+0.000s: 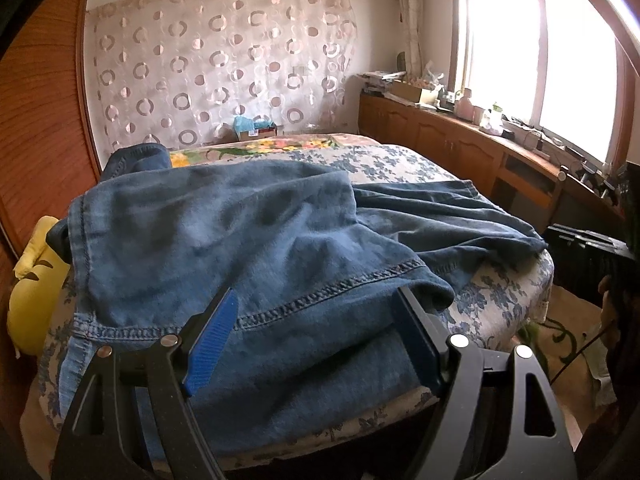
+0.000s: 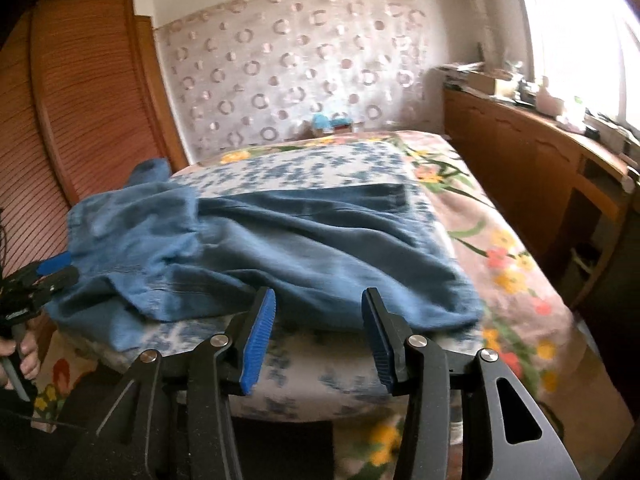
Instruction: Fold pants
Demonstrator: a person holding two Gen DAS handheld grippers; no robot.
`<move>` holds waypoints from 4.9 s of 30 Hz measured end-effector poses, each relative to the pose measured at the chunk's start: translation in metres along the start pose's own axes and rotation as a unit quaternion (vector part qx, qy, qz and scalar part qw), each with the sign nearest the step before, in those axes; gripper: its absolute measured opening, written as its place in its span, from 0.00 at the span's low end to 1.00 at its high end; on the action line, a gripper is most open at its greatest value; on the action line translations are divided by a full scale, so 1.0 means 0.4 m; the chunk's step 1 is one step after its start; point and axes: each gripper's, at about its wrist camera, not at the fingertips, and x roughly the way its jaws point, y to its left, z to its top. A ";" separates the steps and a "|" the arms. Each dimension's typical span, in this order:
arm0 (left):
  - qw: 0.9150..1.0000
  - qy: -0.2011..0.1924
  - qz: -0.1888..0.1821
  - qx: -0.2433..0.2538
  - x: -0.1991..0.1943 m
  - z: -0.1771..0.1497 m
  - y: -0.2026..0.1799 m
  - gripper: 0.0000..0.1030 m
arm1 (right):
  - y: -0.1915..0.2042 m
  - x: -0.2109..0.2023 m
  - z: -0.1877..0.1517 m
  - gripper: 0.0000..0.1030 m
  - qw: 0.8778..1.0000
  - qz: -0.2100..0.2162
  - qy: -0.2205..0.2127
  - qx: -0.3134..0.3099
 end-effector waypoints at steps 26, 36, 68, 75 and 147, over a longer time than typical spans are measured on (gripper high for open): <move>1.000 0.019 -0.011 -0.002 0.032 -0.018 -0.020 0.77 | -0.136 0.124 0.014 0.49 0.993 -0.093 0.066 0.042; 1.000 0.023 -0.013 -0.005 0.039 -0.025 -0.025 0.77 | -0.149 0.115 0.010 0.20 0.992 -0.118 0.045 0.024; 0.999 -0.015 0.007 -0.033 -0.051 -0.005 0.067 0.77 | 0.099 -0.049 0.227 0.09 0.990 0.039 -0.099 -0.095; 0.998 -0.033 0.020 -0.042 -0.104 0.002 0.110 0.77 | 0.268 -0.055 0.272 0.09 0.974 0.106 -0.121 -0.160; 0.998 -0.061 0.001 -0.014 -0.188 0.031 0.189 0.07 | 0.562 0.111 0.308 0.03 0.970 0.191 0.007 -0.149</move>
